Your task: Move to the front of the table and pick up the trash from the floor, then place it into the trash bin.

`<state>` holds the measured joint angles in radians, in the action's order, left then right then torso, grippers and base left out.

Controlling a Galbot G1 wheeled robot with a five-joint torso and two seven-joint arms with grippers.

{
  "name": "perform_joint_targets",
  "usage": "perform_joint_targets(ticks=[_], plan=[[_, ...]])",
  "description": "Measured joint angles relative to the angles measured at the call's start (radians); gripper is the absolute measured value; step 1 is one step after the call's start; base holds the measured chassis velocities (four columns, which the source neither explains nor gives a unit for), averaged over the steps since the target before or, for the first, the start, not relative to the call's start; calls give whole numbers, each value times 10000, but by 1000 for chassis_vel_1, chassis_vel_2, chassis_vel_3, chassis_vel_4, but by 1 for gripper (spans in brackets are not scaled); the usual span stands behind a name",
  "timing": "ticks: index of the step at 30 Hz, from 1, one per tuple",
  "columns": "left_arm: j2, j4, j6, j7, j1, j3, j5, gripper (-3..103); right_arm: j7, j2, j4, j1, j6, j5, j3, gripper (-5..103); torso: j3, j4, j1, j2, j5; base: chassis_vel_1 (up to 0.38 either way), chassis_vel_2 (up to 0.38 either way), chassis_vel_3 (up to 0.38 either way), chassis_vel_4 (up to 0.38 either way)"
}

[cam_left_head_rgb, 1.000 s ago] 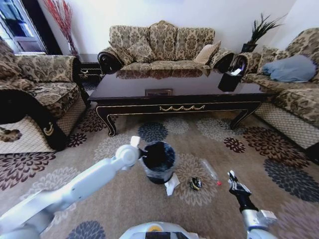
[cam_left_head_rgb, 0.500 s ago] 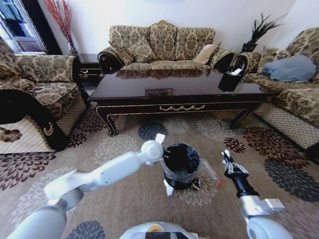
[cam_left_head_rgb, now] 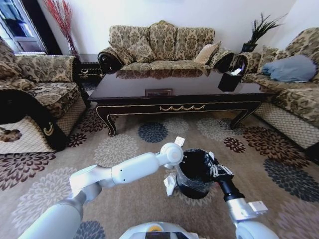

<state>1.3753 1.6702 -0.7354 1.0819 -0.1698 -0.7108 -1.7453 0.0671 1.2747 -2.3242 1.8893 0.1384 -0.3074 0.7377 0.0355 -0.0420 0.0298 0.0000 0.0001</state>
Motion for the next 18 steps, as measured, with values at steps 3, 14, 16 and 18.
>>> perform_joint_targets(ticks=[3,14,16,18], plan=[[54,-38,0,122,-75,208,-79,2,26,26,-29,49,-54,336,-7,26,0,2,0,0,-1,0,0,0,0],[-82,18,2,199,-59,230,-149,2,48,110,-20,90,-76,546,-222,65,0,-2,0,0,-2,0,0,0,0],[-205,19,2,206,-85,245,-114,2,-6,127,-6,29,-75,365,-168,70,0,-4,0,0,-2,0,0,0,0],[-602,47,0,208,-187,410,-21,2,-89,129,-5,-95,-93,-34,-7,81,1,-2,0,0,-2,0,0,0,0]])
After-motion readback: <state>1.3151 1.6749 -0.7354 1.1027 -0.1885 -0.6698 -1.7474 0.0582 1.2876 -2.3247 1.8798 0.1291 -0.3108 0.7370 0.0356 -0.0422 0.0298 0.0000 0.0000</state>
